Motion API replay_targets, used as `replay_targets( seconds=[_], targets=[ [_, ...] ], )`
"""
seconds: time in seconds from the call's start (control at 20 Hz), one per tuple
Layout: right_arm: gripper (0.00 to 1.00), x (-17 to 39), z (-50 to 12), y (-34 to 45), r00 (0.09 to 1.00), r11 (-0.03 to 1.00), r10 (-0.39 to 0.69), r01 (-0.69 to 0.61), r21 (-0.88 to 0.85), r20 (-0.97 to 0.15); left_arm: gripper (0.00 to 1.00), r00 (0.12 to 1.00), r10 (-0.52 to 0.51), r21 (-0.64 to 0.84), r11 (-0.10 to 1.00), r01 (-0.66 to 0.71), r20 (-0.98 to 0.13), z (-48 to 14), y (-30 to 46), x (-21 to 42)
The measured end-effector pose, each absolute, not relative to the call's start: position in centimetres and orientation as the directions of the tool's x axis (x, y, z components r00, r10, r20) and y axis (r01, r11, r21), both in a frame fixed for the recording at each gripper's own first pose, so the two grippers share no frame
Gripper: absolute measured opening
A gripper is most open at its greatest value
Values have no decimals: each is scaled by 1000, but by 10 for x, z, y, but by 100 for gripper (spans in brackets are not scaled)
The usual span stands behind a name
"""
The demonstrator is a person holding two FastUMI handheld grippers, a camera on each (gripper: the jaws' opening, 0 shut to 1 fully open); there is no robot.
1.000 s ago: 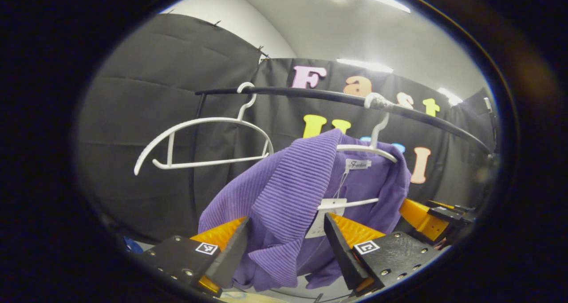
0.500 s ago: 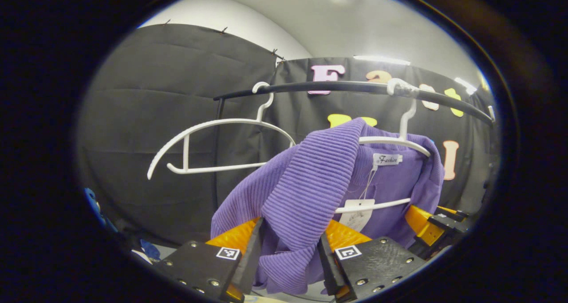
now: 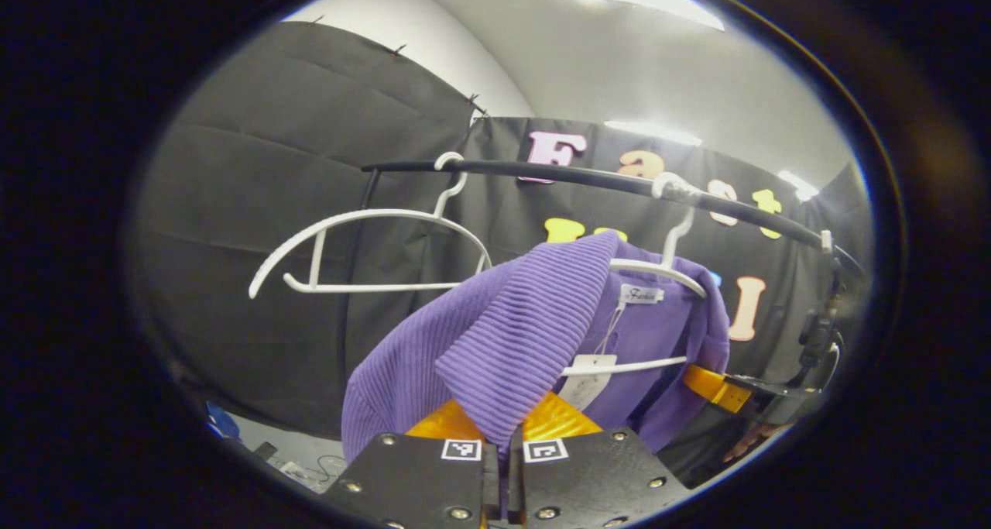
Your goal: Grasp the clothes on the hanger with both hands and then place them into the laundry hamper below.
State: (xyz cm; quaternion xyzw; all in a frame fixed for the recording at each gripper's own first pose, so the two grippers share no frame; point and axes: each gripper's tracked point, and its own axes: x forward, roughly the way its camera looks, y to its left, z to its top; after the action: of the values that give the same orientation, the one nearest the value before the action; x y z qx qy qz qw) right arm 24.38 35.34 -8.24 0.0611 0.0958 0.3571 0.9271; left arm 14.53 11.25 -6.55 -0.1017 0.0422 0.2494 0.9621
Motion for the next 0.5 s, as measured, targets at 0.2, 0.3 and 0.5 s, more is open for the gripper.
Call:
replay_targets(
  seconds=[0.2,0.3,0.5],
  targets=[
    [0,244,-84,350,709,722,691,-671,168,-138,2,885,453,-178,867,-466,-109,-49,108,136],
    [0,240,-81,344,723,733,680,-663,155,-124,2,878,470,-179,859,-479,-94,-39,116,124],
    [0,233,-78,329,745,751,659,-643,151,-103,2,875,478,-200,853,-483,-75,-28,118,107]
  ],
)
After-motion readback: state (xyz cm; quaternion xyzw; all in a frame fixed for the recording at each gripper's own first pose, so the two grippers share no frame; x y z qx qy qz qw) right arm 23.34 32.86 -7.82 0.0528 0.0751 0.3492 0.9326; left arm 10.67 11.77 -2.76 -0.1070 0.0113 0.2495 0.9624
